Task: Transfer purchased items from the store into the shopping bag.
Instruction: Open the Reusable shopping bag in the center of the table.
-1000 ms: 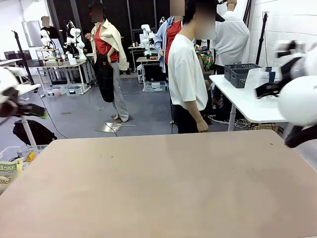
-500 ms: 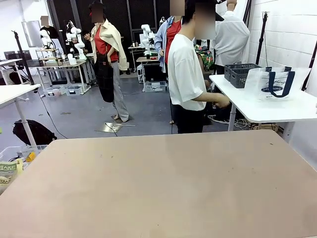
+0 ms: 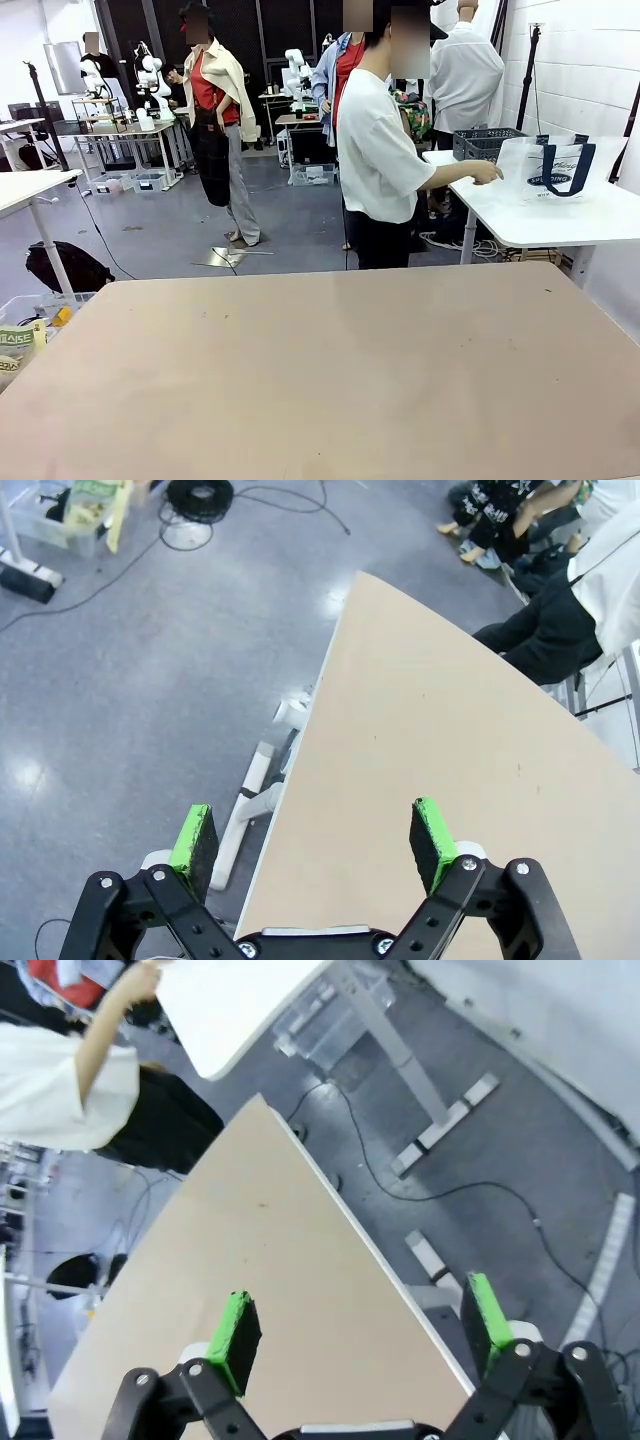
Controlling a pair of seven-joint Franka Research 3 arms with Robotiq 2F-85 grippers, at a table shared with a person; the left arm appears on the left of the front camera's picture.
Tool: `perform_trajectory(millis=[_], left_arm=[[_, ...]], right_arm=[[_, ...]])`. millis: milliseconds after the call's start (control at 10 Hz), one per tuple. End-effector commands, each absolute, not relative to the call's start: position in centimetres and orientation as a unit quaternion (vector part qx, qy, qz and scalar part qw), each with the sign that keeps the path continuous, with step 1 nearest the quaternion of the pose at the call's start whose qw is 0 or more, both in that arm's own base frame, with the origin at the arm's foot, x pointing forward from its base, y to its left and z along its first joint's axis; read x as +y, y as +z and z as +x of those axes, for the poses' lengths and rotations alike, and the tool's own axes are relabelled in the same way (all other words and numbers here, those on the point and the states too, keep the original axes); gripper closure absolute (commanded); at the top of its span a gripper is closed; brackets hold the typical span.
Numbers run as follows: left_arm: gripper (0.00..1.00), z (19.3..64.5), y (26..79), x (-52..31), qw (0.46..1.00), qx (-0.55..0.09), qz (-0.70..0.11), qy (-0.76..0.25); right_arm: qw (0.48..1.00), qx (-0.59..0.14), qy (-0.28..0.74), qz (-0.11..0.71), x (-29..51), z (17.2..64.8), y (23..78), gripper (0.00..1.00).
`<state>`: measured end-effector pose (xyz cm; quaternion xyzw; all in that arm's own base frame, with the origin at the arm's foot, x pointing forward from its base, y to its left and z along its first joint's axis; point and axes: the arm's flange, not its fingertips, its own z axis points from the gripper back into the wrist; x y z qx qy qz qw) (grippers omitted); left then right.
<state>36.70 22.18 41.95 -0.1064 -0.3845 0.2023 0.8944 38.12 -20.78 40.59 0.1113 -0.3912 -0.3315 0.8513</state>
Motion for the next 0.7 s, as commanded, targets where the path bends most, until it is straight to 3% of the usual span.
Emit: perform_trajectory(millis=[0, 600], left_arm=[[0.0, 36.43, 42.45, 22.42, 0.892, -0.384, -0.101, 0.215], [0.0, 36.43, 42.45, 22.42, 0.892, -0.384, -0.101, 0.215]], right_arm=[[0.849, -0.389, -0.342, 0.107, -21.38, 37.71, 41.08, 0.0], [0.849, -0.389, -0.342, 0.107, -21.38, 37.71, 41.08, 0.0]])
